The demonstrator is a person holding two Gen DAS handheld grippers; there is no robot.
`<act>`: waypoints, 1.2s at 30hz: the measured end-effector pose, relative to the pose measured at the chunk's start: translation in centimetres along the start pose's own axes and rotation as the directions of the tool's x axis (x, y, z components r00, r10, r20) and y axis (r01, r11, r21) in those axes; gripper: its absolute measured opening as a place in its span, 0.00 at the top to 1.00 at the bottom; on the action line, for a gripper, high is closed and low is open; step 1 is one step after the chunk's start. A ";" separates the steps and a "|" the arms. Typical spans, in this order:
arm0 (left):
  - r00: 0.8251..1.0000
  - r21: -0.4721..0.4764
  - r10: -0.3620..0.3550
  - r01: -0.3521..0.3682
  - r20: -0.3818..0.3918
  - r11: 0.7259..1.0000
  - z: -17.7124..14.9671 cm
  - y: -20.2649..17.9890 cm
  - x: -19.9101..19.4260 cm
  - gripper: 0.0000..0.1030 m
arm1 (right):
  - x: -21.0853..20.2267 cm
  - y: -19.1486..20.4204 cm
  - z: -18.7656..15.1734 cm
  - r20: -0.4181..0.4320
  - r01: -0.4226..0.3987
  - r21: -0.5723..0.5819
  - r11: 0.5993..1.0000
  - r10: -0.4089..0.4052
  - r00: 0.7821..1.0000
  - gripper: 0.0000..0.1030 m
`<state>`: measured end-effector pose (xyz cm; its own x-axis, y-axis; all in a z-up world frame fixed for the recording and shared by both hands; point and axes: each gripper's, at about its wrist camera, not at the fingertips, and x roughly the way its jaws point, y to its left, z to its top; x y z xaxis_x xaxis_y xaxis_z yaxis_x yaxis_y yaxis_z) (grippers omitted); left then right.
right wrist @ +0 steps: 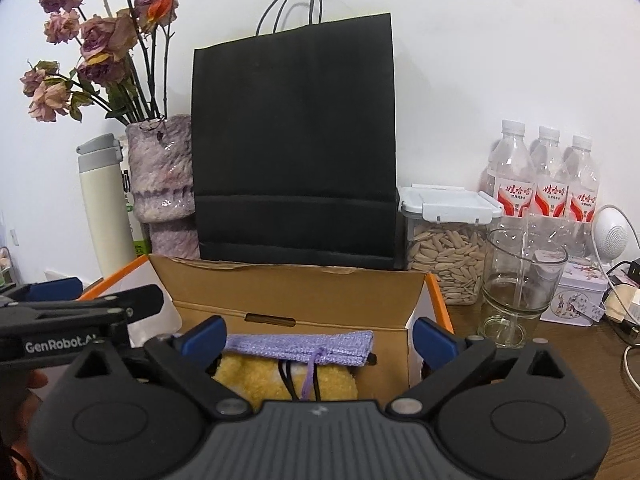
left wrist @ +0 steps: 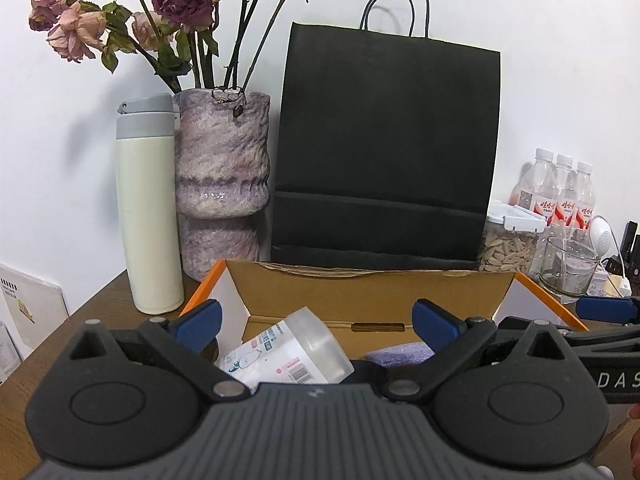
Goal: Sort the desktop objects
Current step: 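Lower the container and pouch into the box and open both grippers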
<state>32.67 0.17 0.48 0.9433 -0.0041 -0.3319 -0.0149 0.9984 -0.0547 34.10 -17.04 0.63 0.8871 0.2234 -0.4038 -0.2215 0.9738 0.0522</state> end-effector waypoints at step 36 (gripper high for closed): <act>1.000 0.059 -0.016 0.015 0.002 0.998 -4.8 -0.7 -9.2 0.00 | -9.7 0.2 -5.1 0.002 0.015 -0.041 0.999 -0.015 1.000 0.00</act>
<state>22.44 -0.71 -0.93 0.9441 -0.0195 -0.3290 0.0192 0.9998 -0.0044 23.45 -19.27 -0.08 0.8911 0.2092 -0.4027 -0.2249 0.9743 0.0085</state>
